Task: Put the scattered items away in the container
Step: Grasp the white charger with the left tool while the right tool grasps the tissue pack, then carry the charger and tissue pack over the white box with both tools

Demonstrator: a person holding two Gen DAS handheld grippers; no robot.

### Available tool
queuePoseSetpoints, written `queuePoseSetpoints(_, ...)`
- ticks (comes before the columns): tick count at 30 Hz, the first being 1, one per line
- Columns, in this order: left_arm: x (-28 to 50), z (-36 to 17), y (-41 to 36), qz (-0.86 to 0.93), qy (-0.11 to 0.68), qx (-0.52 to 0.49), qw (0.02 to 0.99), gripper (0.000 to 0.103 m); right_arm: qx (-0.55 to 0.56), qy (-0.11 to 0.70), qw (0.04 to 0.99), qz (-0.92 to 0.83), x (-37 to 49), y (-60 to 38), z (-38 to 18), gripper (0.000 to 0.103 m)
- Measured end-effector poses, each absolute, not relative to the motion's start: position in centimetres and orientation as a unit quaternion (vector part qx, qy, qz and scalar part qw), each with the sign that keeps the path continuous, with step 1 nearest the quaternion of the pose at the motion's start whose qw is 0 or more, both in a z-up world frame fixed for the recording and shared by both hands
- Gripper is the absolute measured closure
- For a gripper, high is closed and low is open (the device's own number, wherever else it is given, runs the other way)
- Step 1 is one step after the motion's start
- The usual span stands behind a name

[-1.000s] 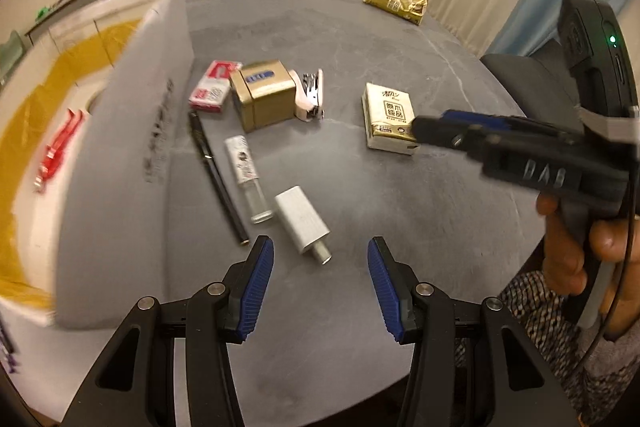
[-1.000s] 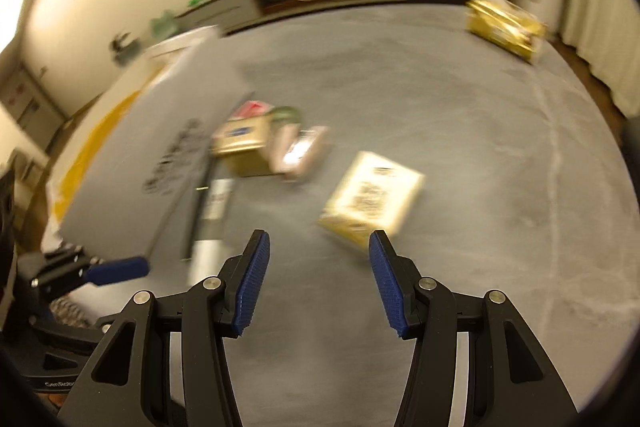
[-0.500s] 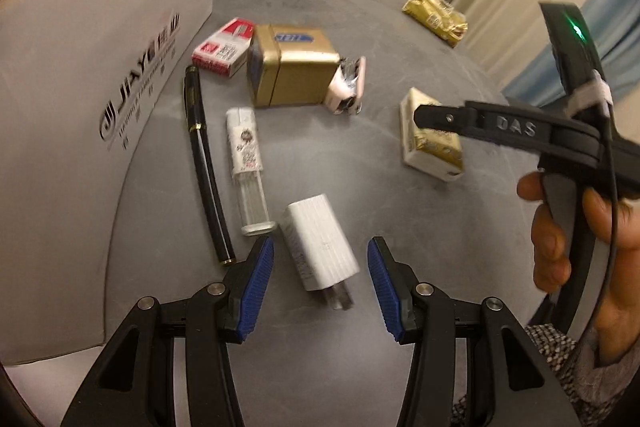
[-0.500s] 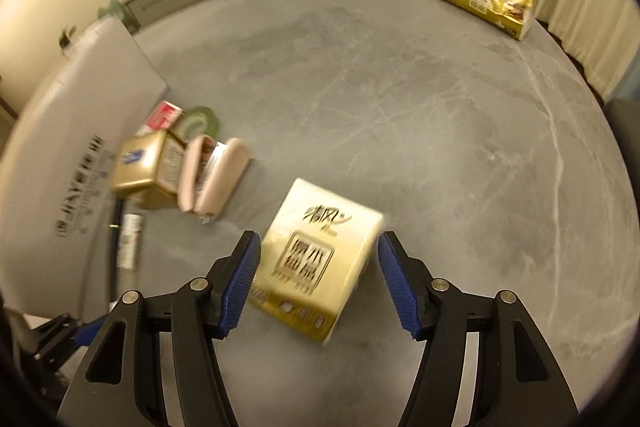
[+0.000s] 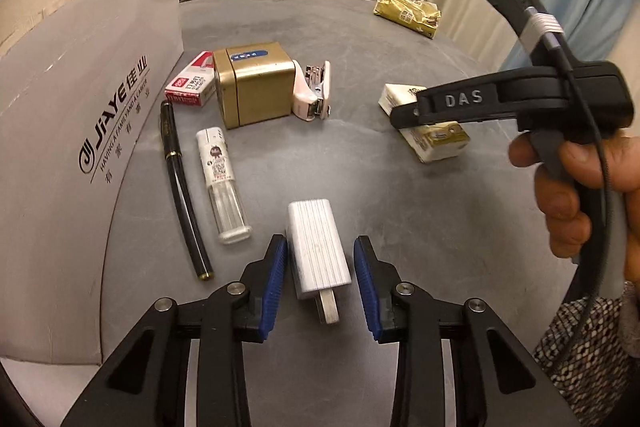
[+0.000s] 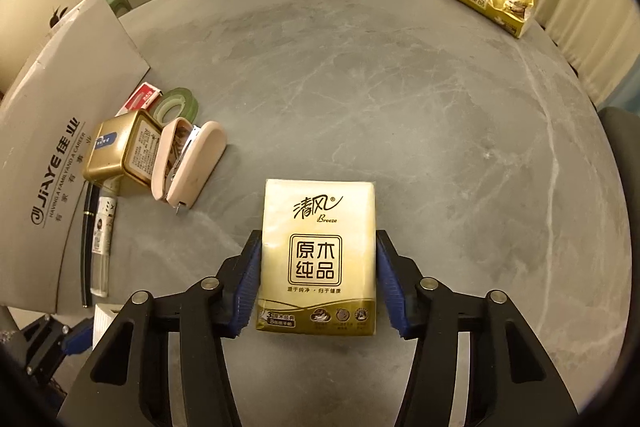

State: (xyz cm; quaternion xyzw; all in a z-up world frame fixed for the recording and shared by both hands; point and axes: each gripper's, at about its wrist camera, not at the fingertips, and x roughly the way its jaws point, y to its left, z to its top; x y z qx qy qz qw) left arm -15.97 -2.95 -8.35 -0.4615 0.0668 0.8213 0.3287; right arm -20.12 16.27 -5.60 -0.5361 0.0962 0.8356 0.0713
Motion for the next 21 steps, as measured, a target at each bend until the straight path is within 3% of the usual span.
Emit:
queuePoseSetpoints(1, -15.9, -8.4, -2.9, 0.821, 0.07, -0.46, 0.332, 0.068, -0.535, 0.098, 0.07, 0.836, -20.0, 16.3, -5.6, 0.049)
queuePoseSetpoints(2, -15.9, -8.4, -2.9, 0.82, 0.073, -0.459, 0.334, 0.08, -0.534, 0.101, 0.068, 0.837, -19.9, 16.3, -5.5, 0.049)
queuePoseSetpoints(3, -15.8, -8.4, -2.9, 0.819, 0.073, -0.459, 0.336, 0.081, -0.533, 0.104, 0.066, 0.837, -19.9, 16.4, -5.5, 0.049)
queuePoseSetpoints(21, -15.0, -5.1, -3.2, 0.838, 0.057, -0.413, 0.352, 0.081, -0.484, 0.194, 0.004, 0.853, -17.8, 15.2, -2.1, 0.05)
